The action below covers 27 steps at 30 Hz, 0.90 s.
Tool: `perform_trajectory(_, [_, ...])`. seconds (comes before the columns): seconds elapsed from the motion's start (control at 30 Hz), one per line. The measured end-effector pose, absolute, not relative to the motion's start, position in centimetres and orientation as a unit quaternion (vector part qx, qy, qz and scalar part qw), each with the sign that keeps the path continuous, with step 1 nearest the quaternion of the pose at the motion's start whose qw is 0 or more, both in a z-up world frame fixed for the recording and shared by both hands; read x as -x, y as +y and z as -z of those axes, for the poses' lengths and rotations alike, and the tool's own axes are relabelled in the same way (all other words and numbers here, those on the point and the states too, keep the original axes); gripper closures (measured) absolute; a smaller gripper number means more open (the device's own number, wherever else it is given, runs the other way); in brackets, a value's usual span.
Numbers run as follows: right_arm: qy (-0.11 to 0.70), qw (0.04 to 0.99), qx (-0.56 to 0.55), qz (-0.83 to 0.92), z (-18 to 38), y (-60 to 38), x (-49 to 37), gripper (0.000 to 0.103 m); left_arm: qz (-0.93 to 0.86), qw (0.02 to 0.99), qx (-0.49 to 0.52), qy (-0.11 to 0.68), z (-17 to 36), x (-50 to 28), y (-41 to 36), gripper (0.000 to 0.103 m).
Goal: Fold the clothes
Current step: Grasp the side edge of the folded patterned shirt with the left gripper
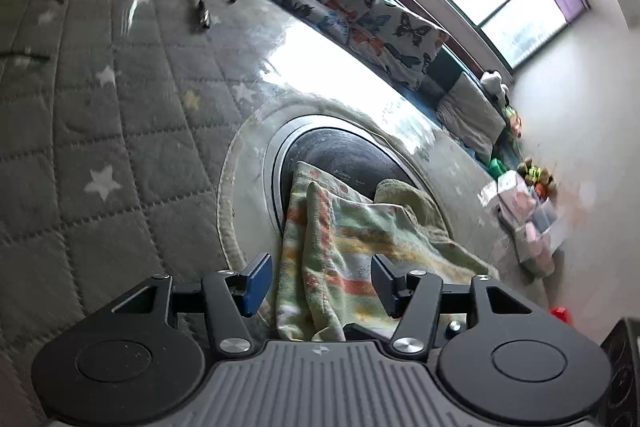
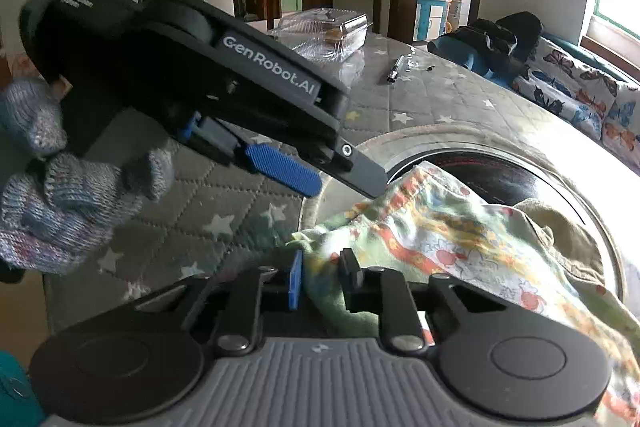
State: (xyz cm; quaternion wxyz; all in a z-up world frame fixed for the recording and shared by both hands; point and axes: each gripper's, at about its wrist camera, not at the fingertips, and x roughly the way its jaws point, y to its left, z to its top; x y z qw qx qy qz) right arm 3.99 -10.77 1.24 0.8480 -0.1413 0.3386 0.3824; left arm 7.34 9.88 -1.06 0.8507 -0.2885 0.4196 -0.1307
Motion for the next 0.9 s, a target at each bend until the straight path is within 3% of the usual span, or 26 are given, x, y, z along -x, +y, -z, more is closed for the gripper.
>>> perform_trajectory(0.23, [0.334, 0.856, 0.101, -0.382, -2.5, -12.1, -4.4, 0.089, 0.121, 0.835, 0.334, 0.419, 1.0, -7.5, 10.5, 0.038])
perform_trajectory(0.63, [0.319, 0.865, 0.07, -0.38, -3.8, -13.9, -4.1, 0.091, 0.129, 0.799, 0.38, 0.448, 2.0, -9.0, 8.4, 0.037])
perform_trajectory(0.77, [0.318, 0.864, 0.067, -0.384, -3.9, -14.3, -3.7, 0.091, 0.133, 0.794, 0.382, 0.452, 2.3, -9.4, 7.7, 0.039])
perform_trajectory(0.87, [0.317, 0.863, 0.064, -0.388, -4.0, -14.8, -3.5, 0.091, 0.132, 0.79, 0.387, 0.458, 2.6, -9.5, 7.6, 0.05])
perform_trajectory(0.9, [0.317, 0.862, 0.063, -0.39, -4.0, -14.9, -3.5, 0.091, 0.131, 0.788, 0.388, 0.459, 2.8, -9.6, 7.5, 0.057])
